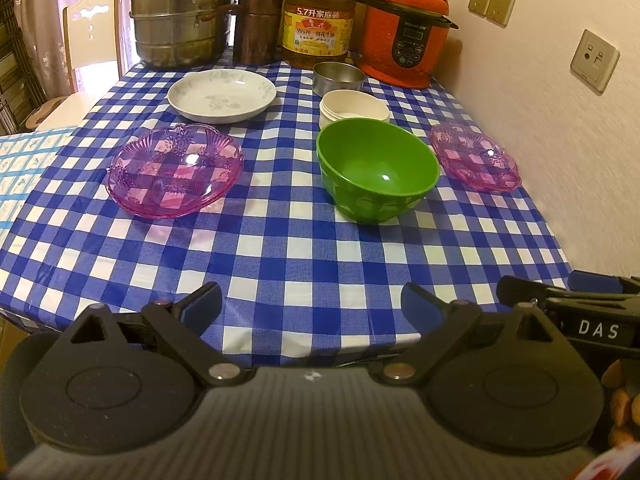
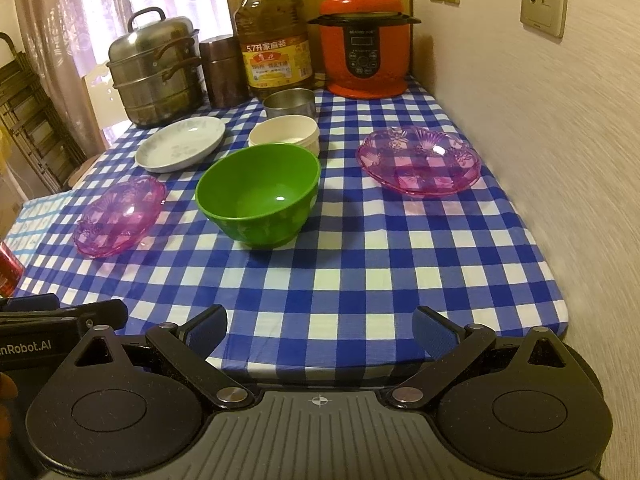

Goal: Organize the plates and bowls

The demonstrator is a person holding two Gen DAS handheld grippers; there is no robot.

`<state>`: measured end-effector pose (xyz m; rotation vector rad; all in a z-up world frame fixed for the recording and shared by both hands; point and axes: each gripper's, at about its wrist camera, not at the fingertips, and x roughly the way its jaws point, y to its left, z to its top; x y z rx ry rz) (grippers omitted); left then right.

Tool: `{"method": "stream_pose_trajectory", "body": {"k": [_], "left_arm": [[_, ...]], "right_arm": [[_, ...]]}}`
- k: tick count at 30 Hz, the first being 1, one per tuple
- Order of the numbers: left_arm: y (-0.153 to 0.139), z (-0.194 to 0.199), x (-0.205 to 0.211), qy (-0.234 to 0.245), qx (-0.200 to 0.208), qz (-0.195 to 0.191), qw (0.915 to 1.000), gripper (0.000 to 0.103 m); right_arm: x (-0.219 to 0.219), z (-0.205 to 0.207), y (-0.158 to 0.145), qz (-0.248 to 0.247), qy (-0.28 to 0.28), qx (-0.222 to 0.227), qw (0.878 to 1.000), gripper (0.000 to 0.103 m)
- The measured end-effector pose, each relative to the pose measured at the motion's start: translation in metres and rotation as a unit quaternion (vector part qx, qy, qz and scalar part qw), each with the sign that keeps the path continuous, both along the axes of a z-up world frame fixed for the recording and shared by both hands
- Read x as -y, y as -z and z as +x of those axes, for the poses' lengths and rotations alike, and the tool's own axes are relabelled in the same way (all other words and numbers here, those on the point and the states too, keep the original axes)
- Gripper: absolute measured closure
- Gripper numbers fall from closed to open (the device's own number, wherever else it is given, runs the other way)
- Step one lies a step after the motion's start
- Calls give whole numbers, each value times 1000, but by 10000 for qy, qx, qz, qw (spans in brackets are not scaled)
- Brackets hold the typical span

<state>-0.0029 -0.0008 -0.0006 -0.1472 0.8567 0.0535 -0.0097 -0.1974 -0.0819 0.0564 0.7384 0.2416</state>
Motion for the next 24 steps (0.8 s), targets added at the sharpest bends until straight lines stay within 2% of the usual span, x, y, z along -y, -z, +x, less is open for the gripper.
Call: {"method": "stream_pose_trajectory", "body": {"k": [24], "left_arm": [[1, 0, 0, 0, -3, -16, 10000, 8]], "right_arm": [[2, 1, 4, 7, 32, -42, 10000, 4]]}}
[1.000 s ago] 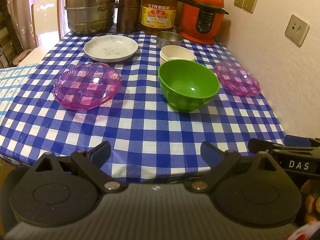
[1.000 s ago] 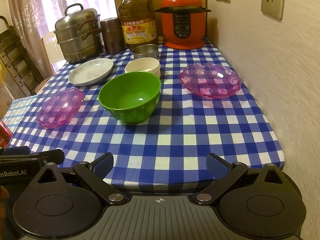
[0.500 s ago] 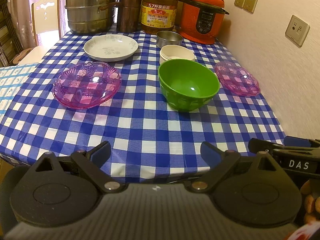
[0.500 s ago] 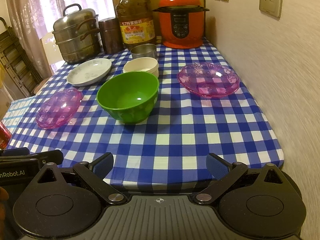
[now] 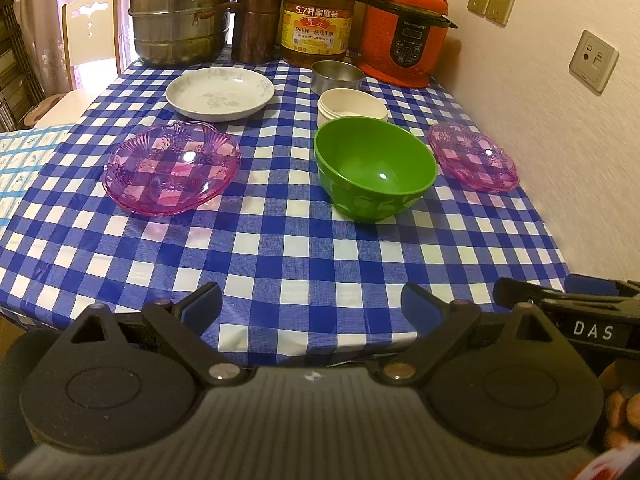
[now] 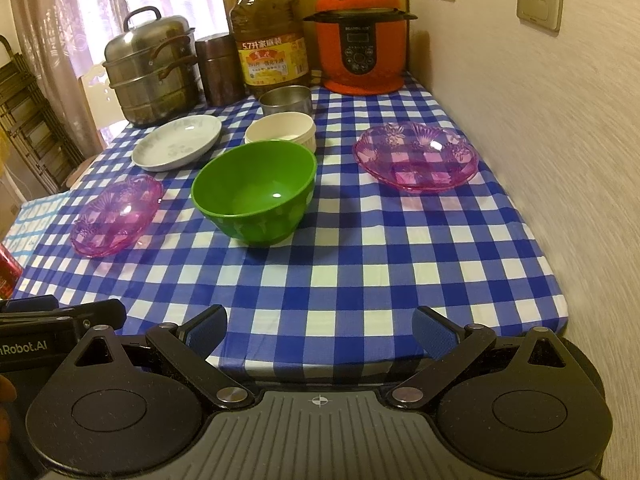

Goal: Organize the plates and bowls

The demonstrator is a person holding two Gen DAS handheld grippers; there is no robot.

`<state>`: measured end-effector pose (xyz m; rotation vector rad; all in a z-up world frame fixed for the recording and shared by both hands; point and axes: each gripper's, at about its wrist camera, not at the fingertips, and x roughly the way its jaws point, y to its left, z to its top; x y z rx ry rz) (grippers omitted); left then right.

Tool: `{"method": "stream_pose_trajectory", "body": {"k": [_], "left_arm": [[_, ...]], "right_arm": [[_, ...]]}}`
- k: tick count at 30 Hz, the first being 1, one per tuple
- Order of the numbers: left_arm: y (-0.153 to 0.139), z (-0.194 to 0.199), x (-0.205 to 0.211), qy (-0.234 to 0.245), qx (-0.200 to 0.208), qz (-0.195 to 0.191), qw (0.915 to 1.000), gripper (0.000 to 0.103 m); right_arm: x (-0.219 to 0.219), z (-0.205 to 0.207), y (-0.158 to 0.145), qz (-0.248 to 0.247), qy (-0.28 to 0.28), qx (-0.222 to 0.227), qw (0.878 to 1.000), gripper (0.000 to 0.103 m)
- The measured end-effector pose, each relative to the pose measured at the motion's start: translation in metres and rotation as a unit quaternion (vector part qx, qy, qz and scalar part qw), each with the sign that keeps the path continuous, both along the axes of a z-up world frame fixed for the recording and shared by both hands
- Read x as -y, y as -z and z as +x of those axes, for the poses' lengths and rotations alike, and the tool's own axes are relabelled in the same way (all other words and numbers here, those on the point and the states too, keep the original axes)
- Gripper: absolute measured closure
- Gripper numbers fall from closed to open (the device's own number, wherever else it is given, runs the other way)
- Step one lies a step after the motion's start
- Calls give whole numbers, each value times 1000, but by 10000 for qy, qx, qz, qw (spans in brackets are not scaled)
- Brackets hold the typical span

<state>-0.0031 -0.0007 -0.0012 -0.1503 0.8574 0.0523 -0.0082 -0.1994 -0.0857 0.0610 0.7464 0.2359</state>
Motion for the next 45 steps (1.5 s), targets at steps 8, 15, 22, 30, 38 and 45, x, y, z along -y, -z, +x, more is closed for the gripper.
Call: {"method": "stream_pose_trajectory", "body": {"k": [8, 15, 22, 30, 38, 45], "left_arm": [[0, 0, 0, -1, -5, -11, 10000, 8], [0, -1, 2, 1, -5, -15, 10000, 8], [0, -2, 2, -5, -9, -30, 10000, 8], [-1, -1, 0, 1, -9, -31, 10000, 8], [-3, -1, 2, -6, 25, -63, 10000, 8], [-19, 3, -6, -115, 167, -53, 9998, 9]], "right_arm": [[0, 0, 0, 0, 4, -3, 10000, 4], [0, 0, 0, 3, 3, 2, 10000, 4], [1, 0, 1, 6, 7, -3, 10000, 4], [1, 0, 1, 37, 28, -7, 10000, 4], [1, 1, -3, 170, 37, 21, 9998, 4], [-10, 8, -13, 316, -116, 114, 9994, 4]]}}
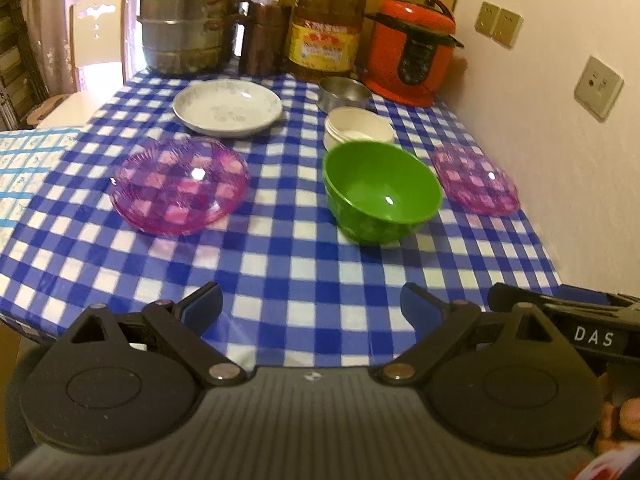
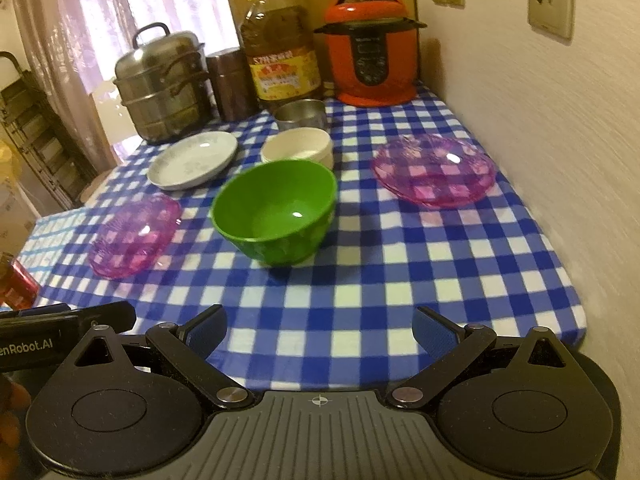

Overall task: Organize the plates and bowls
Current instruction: 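Move both tools to the large pink glass bowl and grip its rim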

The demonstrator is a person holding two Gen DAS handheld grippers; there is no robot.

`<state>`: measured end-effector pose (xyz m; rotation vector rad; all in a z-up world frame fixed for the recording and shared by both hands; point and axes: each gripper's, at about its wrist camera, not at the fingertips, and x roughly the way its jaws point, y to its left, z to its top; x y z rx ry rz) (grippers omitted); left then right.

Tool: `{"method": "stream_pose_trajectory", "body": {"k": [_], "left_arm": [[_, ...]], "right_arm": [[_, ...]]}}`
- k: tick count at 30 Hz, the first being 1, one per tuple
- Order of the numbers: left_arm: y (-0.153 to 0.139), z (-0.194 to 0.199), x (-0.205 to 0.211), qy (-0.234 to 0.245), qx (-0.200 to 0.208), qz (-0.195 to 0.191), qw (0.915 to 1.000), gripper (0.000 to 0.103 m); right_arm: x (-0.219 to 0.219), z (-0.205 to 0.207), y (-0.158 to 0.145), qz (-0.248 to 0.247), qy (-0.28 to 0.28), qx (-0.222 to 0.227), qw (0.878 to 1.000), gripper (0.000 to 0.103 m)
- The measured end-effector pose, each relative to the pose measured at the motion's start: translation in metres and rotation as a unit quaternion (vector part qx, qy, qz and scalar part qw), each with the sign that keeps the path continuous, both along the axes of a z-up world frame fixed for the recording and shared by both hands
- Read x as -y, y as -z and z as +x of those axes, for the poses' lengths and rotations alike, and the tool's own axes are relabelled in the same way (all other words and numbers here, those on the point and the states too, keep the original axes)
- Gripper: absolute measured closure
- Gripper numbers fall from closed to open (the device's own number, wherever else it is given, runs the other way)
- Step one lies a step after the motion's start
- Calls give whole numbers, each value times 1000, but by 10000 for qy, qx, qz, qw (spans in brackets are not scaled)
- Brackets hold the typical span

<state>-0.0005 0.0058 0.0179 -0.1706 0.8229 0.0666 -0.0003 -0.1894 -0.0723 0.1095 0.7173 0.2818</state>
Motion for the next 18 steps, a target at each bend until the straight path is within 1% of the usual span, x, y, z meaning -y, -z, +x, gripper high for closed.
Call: {"method": "stream_pose_trajectory", "body": {"k": [2, 9, 11, 13, 18], "left_arm": [[-4, 4, -5, -55, 46, 32, 10000, 9], [-24, 23, -43, -196, 311, 120, 9993, 9], [-30, 27, -56, -211, 387, 138, 9989, 9], [-36, 32, -73, -231, 465, 88, 9986, 9], [-47, 42, -110, -331, 632, 27, 9975, 9]], "right_arm": [[-4, 5, -5, 75, -39, 29, 10000, 4], [-28, 26, -24, 293, -287, 160, 9990, 4], [-36, 32, -29, 430, -366, 169, 9983, 4], [-43, 38, -33, 559, -465, 192, 9972, 4], [-70, 55, -41, 607, -669, 220, 9957, 4]]}}
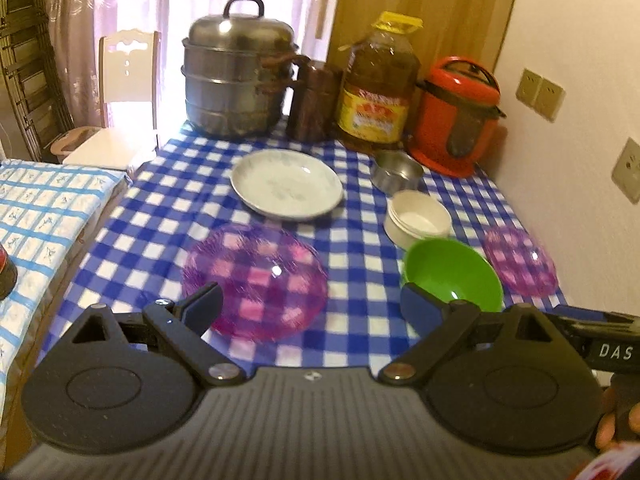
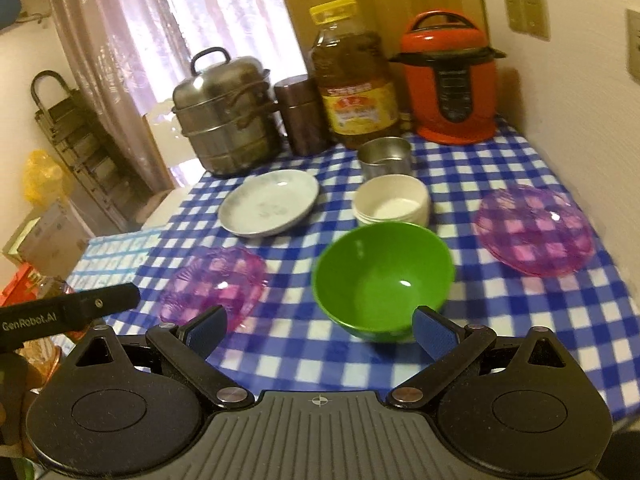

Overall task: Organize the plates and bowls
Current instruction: 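Move both tools to the large pink glass bowl and grip its rim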

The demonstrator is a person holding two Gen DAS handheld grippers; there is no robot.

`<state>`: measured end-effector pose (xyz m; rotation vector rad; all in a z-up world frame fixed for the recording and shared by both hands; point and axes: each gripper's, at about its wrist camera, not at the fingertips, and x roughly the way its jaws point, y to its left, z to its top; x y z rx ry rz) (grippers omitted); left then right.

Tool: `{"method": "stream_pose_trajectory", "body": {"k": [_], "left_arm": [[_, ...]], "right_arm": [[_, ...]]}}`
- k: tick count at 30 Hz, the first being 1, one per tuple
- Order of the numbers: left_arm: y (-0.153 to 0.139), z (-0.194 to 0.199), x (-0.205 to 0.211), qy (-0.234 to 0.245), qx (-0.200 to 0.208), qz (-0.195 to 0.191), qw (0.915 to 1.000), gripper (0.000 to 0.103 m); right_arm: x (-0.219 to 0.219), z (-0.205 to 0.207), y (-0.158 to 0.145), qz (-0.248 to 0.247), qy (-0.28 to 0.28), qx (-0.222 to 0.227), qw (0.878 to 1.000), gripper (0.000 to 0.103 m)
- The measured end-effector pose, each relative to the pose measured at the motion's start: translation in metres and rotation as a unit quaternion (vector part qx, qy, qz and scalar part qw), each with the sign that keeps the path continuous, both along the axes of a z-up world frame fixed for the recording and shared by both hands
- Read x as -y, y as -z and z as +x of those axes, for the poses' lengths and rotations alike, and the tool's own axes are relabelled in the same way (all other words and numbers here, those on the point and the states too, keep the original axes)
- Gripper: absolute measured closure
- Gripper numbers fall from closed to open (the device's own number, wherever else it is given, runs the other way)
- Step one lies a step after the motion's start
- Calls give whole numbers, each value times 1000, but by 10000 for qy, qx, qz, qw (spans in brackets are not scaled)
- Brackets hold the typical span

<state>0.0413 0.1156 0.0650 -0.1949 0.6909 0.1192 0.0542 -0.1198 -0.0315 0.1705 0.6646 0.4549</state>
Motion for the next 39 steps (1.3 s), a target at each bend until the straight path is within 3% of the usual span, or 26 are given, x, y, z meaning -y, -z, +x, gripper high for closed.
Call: {"method": "stream_pose_trajectory", "body": {"k": [9, 19, 21, 25, 36, 39], "left_arm": [[7, 21, -54, -192, -131, 78, 9997, 9], [58, 45, -106, -506, -506, -202, 9972, 14], [68, 49, -112, -494, -562, -221, 9970, 16], [85, 59, -118, -415, -640, -204, 9969, 18], [123, 88, -129, -336, -894, -342, 9948, 38], [129, 91, -132, -325, -913, -339, 9947, 48]], "right_arm": [[-53, 34, 9, 105, -495, -168, 9986, 4], [-109, 76, 39, 38, -795, -386, 9961, 5], [-117, 84, 47, 3, -824, -462, 9955, 15], [-134, 100, 63, -163, -877, -634, 9940, 20], [-151, 140, 95, -391, -876, -1084, 9895, 45], [-153, 146, 103, -396, -872, -1189, 9883, 51]]}}
